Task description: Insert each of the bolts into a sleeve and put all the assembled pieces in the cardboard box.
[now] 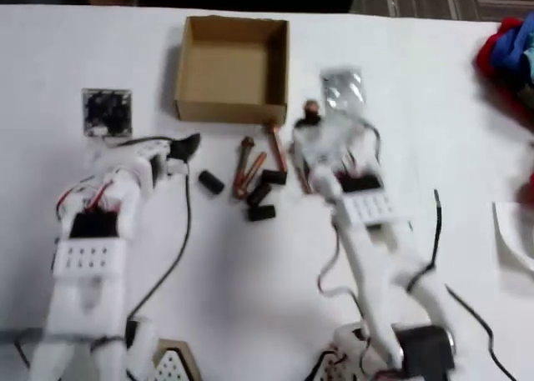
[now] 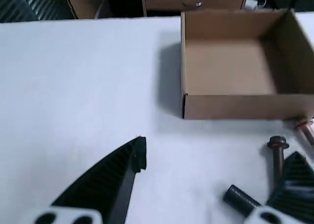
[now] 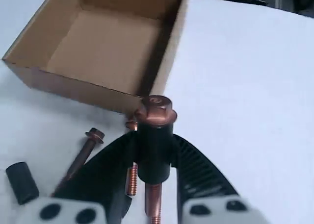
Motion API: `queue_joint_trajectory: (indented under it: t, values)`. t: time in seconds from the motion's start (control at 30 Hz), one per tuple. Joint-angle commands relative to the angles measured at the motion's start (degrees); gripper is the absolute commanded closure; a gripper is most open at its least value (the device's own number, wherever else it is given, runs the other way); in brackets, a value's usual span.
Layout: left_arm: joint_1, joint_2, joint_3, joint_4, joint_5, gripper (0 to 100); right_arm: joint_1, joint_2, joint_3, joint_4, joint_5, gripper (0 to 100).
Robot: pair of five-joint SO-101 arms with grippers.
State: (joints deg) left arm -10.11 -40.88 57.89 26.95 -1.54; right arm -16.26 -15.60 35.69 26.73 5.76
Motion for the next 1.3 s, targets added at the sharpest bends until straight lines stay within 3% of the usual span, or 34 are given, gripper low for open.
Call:
queue_joint_trajectory:
  t: [0.0, 0.13, 0.3, 0.6, 0.73, 0.9, 1.27]
  values:
    - [-0.62, 15.56, -7.08, -1.49, -0.79, 57, -3.56, 9.71, -25.85, 15.34, 7.65, 97.8]
    - [-2.99, 27.96, -15.69, 2.99, -0.62, 57, -3.74, 24.40, -47.12, 22.11, 1.49, 97.8]
    - [-5.71, 31.12, -19.21, 8.00, -0.53, 57, -2.15, 44.62, -75.52, 23.25, -10.37, 97.8]
    - [-5.36, 31.47, -19.12, 8.09, -0.53, 57, -2.33, 75.38, -112.53, 23.16, -10.64, 97.8]
    - [-5.10, 31.56, -19.12, 8.18, -0.53, 57, -2.15, 83.21, -118.24, 23.08, -9.93, 97.8]
    - [-4.75, 31.56, -18.51, 7.82, -0.53, 57, -2.51, 86.46, -118.95, 22.81, -2.37, 97.8]
    - [-4.75, 31.47, -17.98, 6.68, -0.53, 57, -1.54, 87.69, -114.64, 23.16, -2.02, 97.8]
